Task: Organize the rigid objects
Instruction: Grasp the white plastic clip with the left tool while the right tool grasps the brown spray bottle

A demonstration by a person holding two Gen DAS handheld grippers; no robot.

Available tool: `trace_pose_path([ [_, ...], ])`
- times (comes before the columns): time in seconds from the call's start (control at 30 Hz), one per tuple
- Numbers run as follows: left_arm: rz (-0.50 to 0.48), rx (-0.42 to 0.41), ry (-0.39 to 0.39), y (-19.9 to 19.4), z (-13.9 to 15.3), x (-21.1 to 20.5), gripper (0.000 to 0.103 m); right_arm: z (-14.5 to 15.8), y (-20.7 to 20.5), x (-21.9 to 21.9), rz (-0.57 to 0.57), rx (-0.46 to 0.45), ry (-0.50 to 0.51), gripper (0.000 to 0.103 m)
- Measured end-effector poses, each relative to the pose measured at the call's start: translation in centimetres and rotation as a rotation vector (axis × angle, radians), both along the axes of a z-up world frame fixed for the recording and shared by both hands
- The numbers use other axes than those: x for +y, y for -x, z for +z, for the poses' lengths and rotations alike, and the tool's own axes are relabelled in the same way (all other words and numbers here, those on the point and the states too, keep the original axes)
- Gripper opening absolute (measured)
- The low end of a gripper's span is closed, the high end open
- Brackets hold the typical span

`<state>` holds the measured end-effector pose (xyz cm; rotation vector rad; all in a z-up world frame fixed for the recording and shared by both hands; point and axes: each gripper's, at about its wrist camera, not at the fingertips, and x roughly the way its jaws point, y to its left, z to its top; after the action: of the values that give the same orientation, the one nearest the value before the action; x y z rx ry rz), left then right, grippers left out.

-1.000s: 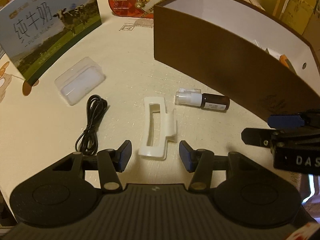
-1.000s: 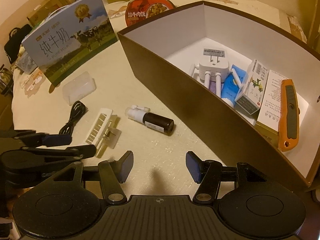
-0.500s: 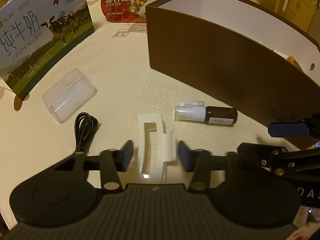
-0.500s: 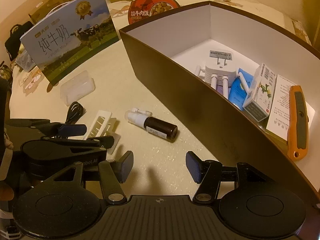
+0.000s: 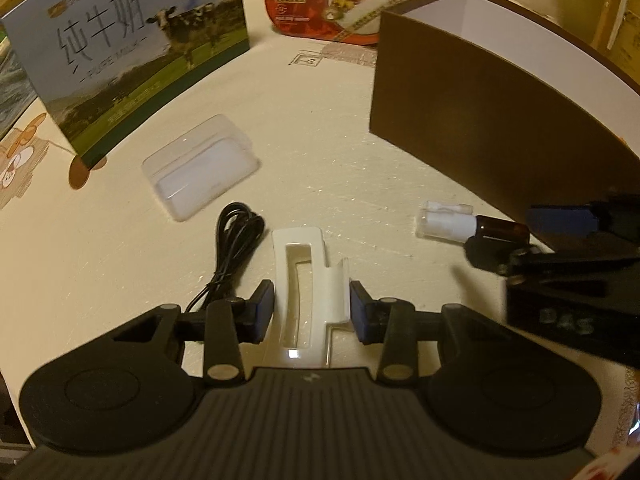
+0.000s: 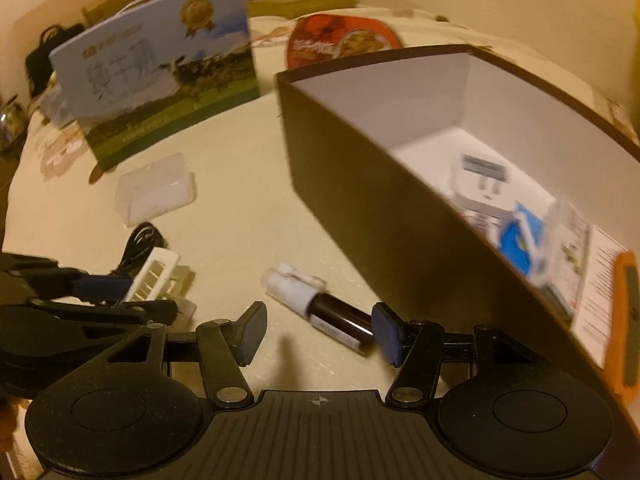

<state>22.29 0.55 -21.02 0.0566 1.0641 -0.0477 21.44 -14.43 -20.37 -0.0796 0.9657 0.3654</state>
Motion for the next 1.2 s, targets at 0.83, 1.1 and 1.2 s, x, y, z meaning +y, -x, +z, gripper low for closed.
trace_pose_path([
  [0.83,0.015,0.016,0.014,2.2,0.4,0.4,0.036,-1.9,3.4,0.0,0.114,0.089,0.017,0.020],
  [1.1,-0.012,0.060,0.023,5.9,0.9,-0.4,0.036,-1.4,7.8,-1.3,0.090,0.146,-0.021,0.020],
  [1.2,-0.010,0.084,0.032,6.0,0.7,-0.3,0.036,-1.4,7.8,-1.6,0.065,0.160,-0.041,0.020],
])
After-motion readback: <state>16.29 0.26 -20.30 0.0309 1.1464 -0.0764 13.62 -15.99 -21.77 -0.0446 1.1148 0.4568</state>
